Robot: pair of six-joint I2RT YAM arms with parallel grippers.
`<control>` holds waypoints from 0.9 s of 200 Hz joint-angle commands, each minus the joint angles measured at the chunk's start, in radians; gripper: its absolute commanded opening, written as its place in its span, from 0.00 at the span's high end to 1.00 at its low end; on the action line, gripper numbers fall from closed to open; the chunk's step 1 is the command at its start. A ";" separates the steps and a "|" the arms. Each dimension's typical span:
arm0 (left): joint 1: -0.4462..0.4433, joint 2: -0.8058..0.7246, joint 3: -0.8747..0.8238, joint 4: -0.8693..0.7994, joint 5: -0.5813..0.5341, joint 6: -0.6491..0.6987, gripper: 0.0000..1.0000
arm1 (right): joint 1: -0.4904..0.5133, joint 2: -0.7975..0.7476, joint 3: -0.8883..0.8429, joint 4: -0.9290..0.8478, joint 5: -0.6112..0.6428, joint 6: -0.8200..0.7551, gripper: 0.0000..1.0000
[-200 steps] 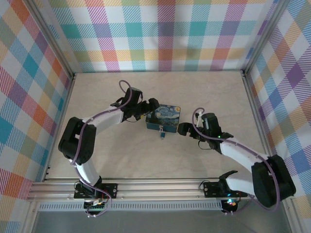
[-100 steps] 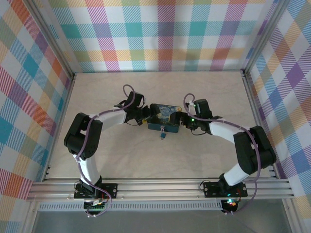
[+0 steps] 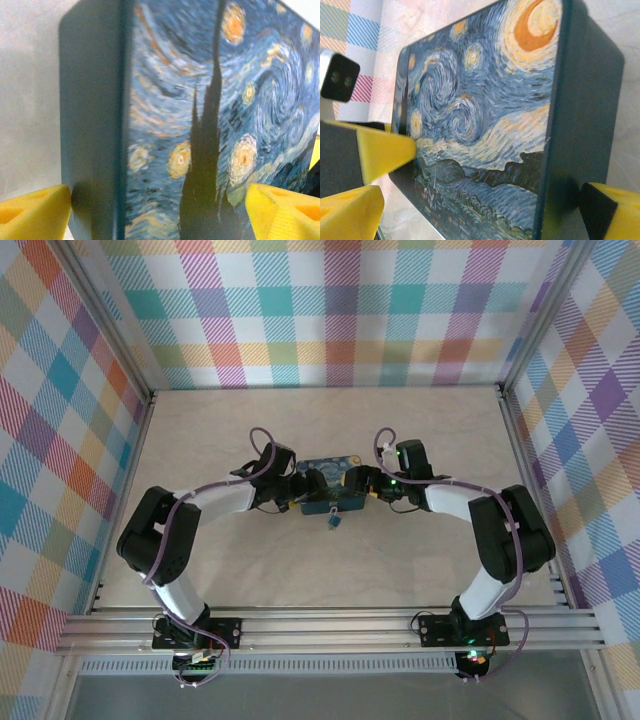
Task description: Unlock the padlock with the key
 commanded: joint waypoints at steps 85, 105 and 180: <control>-0.052 -0.183 -0.075 -0.059 -0.124 -0.011 0.09 | 0.003 -0.030 0.030 -0.001 0.031 -0.076 0.00; -0.049 -0.218 -0.068 -0.099 -0.158 0.007 0.09 | -0.019 -0.076 -0.004 -0.018 0.053 -0.083 0.00; -0.050 -0.339 -0.001 -0.150 -0.103 0.137 0.10 | 0.000 -0.319 -0.244 0.086 0.027 0.002 0.03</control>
